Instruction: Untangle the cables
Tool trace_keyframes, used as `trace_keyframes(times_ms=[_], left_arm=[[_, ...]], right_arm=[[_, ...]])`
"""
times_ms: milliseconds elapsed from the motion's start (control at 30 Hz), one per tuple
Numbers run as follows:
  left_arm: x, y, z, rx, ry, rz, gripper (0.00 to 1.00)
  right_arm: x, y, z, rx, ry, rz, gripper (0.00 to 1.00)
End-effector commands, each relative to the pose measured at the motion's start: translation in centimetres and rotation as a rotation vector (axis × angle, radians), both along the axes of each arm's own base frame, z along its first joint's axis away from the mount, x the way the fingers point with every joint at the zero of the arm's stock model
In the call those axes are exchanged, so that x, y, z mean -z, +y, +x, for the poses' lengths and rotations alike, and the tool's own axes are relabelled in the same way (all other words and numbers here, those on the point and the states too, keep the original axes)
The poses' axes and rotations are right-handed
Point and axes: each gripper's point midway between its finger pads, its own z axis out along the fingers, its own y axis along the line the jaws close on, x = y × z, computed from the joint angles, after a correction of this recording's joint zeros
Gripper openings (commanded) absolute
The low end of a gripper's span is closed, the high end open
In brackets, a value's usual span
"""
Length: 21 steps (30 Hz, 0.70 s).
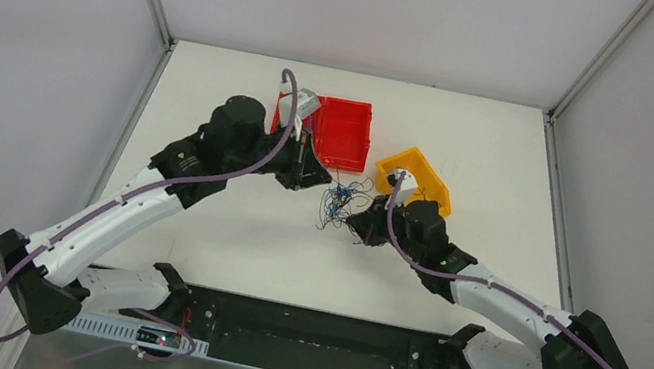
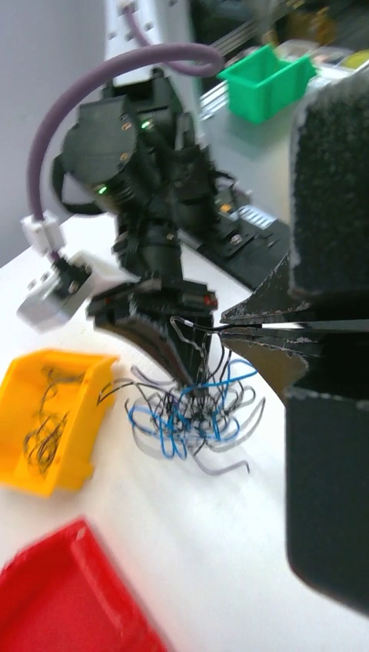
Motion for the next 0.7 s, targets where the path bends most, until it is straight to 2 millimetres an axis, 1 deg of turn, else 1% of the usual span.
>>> trace_keyframes(times_ms=[0, 33, 67, 133, 200, 267, 300, 400, 500, 567, 667], left_arm=[[-1.9, 5.4, 3.8, -0.357, -0.107, 0.027, 0.0], [-1.6, 7.6, 4.7, -0.473, -0.113, 0.054, 0.0], [-0.9, 9.9, 5.5, -0.584, -0.111, 0.084, 0.0], [-0.1, 14.3, 6.2, -0.769, -0.111, 0.142, 0.0], [0.8, 18.0, 6.3, -0.909, -0.11, 0.202, 0.0], [1.6, 20.5, 5.9, -0.989, -0.117, 0.257, 0.0], [1.9, 21.3, 5.7, -1.013, -0.123, 0.279, 0.0], [2.7, 22.0, 5.3, -1.027, -0.128, 0.309, 0.0], [3.3, 22.0, 5.2, -1.022, -0.121, 0.325, 0.0], [3.4, 22.1, 5.3, -1.022, -0.12, 0.334, 0.0], [3.2, 21.6, 5.3, -0.99, -0.125, 0.332, 0.0]], right_arm=[[-2.3, -0.7, 1.9, 0.111, -0.071, 0.027, 0.0], [-2.3, -0.9, 2.1, 0.128, -0.072, 0.024, 0.0], [-2.2, -1.5, 2.7, 0.177, -0.076, 0.009, 0.0], [-1.7, -2.7, 3.5, 0.258, -0.074, -0.017, 0.0], [-1.5, -4.1, 4.4, 0.35, -0.075, -0.048, 0.0], [-1.2, -5.6, 5.1, 0.435, -0.075, -0.076, 0.0], [-1.1, -6.0, 5.2, 0.46, -0.077, -0.081, 0.0], [-1.3, -6.9, 5.4, 0.505, -0.085, -0.076, 0.0], [-1.7, -7.2, 5.5, 0.518, -0.097, -0.065, 0.0], [-2.1, -7.0, 5.3, 0.503, -0.11, -0.046, 0.0], [-2.7, -6.8, 4.9, 0.475, -0.136, -0.008, 0.0]])
